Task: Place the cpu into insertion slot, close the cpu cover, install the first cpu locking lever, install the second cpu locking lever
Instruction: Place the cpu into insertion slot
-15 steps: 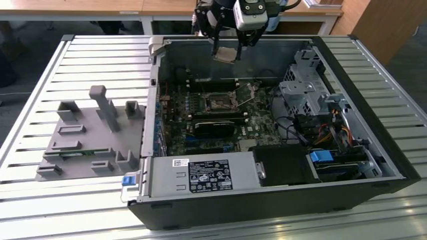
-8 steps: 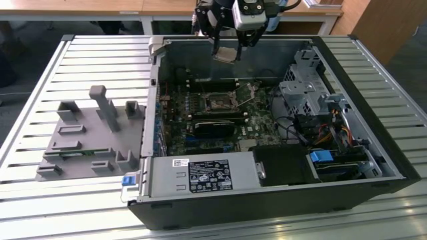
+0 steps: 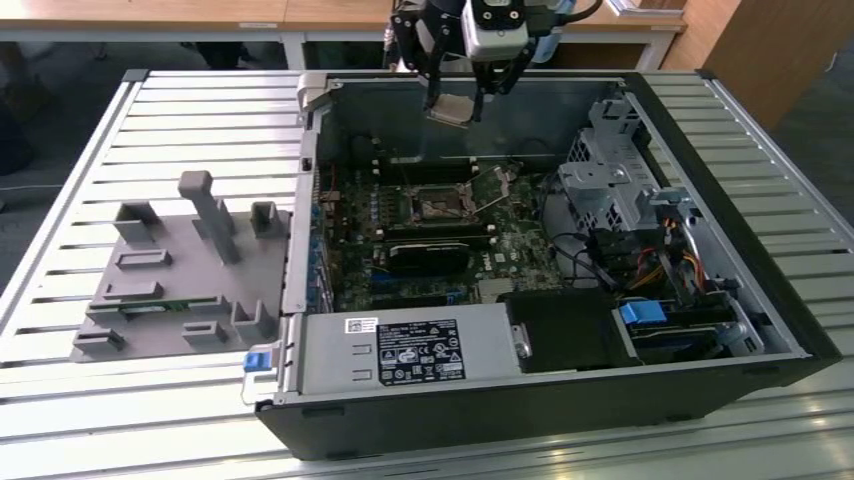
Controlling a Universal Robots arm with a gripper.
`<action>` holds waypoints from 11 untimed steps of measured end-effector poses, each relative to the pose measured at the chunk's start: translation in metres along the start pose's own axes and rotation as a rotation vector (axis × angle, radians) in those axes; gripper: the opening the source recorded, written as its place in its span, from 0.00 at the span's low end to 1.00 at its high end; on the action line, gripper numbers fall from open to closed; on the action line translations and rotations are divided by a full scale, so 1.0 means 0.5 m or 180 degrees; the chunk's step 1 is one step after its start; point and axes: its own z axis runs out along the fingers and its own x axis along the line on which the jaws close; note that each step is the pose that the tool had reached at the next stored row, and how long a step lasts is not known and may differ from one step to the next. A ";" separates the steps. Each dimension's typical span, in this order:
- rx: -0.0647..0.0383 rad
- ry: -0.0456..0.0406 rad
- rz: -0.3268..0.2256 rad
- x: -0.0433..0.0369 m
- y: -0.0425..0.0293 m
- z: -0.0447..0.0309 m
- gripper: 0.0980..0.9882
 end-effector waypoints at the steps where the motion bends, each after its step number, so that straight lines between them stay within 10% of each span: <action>1: 0.0000 -0.0001 0.0015 0.000 0.000 0.000 0.50; 11: -0.0003 -0.0015 0.0171 0.000 0.000 0.000 0.50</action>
